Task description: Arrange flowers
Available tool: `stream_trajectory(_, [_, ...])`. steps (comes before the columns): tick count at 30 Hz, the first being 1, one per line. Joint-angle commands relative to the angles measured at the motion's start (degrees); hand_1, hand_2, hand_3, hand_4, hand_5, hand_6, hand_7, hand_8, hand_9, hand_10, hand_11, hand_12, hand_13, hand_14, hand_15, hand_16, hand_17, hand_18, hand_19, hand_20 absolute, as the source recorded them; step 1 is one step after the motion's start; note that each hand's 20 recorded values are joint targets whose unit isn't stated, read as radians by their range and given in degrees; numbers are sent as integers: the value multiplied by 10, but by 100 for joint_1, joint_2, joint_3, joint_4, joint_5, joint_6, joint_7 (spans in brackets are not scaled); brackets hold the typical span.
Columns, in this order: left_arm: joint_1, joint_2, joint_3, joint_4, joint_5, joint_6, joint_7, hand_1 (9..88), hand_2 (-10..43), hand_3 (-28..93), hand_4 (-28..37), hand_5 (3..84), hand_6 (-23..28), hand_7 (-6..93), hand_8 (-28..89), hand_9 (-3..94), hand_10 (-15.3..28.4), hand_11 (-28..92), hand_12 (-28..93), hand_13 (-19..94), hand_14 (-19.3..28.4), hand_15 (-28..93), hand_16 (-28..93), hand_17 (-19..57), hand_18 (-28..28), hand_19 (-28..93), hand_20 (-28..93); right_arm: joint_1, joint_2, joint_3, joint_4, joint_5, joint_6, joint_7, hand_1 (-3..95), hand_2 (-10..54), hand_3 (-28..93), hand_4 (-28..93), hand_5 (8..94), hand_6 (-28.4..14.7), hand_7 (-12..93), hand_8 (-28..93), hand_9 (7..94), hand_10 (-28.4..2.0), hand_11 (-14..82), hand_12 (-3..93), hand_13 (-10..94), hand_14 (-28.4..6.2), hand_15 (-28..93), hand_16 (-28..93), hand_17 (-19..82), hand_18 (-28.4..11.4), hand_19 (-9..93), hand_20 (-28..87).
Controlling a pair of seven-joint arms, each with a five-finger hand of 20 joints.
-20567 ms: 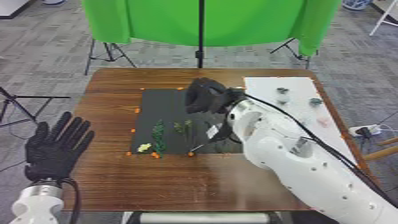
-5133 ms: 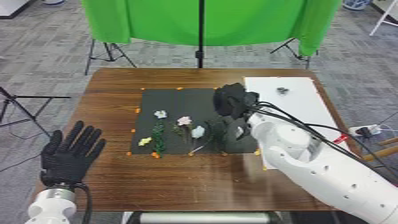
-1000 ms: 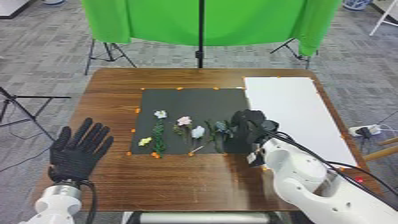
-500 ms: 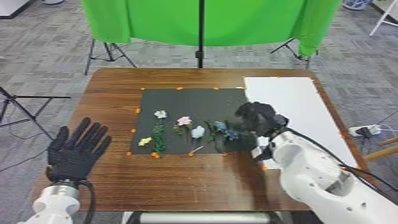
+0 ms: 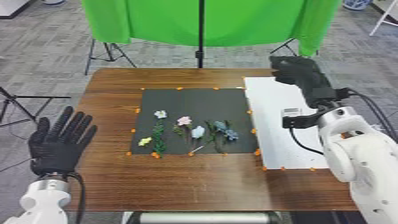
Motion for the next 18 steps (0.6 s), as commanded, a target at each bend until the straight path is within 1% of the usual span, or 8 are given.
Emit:
stream_trajectory(1, [79, 9, -12, 8, -69, -548, 283, 213, 93, 746, -283, 406, 77, 61, -72, 343, 132, 101, 97, 249, 108, 144, -46, -29, 119, 188, 127, -928, -549, 543, -369, 2805, -248, -65, 206, 86, 753, -259, 452, -44, 109, -100, 420, -143, 46, 135, 333, -163, 88, 220, 125, -176, 280, 174])
stream_trajectory(6, [47, 30, 4, 22, -48, -655, 264, 207, 84, 748, -283, 391, 72, 52, -70, 321, 128, 84, 95, 230, 104, 119, -39, -28, 115, 165, 126, -1196, -684, 809, -523, 3225, -221, -128, 191, 82, 749, -252, 437, -47, 91, -92, 398, -143, 38, 128, 311, -164, 75, 212, 121, -174, 251, 171])
stream_trajectory(8, [20, 51, 50, 42, -77, -674, 277, 205, 83, 748, -283, 388, 71, 52, -69, 320, 127, 82, 96, 226, 103, 114, -36, -28, 115, 161, 126, -1212, -639, 835, -551, 3341, -129, -113, 187, 82, 750, -250, 436, -46, 89, -89, 394, -143, 37, 125, 307, -164, 73, 210, 119, -175, 251, 176])
stream_trajectory(9, [16, 74, 92, 15, -165, -572, 335, 201, 82, 747, -283, 384, 71, 50, -70, 317, 126, 80, 95, 225, 103, 112, -35, -28, 114, 158, 126, -1202, -610, 846, -536, 3366, -163, -104, 186, 82, 751, -250, 436, -45, 90, -89, 394, -142, 37, 124, 307, -164, 72, 209, 118, -175, 251, 177])
stream_trajectory(10, [-9, 96, 137, -18, -291, -414, 404, 193, 82, 747, -283, 370, 68, 46, -70, 305, 123, 74, 94, 224, 102, 109, -34, -27, 113, 154, 125, -1207, -582, 865, -537, 3385, -189, -115, 185, 83, 751, -250, 436, -45, 91, -88, 393, -142, 38, 123, 307, -164, 72, 208, 117, -175, 252, 178])
stream_trajectory(11, [-22, 101, 145, 4, -295, -464, 397, 190, 81, 746, -283, 358, 65, 43, -70, 297, 122, 70, 93, 223, 103, 107, -33, -26, 112, 151, 125, -1232, -568, 895, -559, 3395, -182, -123, 185, 83, 751, -250, 438, -45, 92, -88, 393, -142, 38, 123, 307, -164, 73, 207, 117, -175, 253, 179])
stream_trajectory(12, [-22, 99, 148, 15, -246, -502, 377, 186, 80, 747, -283, 348, 61, 45, -71, 291, 119, 66, 92, 219, 99, 96, -33, -24, 110, 145, 124, -1248, -565, 920, -577, 3388, -192, -130, 185, 83, 751, -250, 439, -45, 93, -88, 394, -142, 38, 122, 307, -164, 73, 207, 116, -175, 254, 179])
stream_trajectory(18, [36, 92, 121, 5, -148, -649, 323, 179, 78, 753, -283, 340, 60, 48, -72, 283, 115, 61, 91, 212, 94, 83, -30, -20, 103, 133, 123, -1305, -560, 1002, -634, 3459, -286, -138, 183, 85, 752, -248, 441, -46, 93, -90, 394, -142, 39, 121, 306, -165, 74, 206, 113, -175, 257, 180])
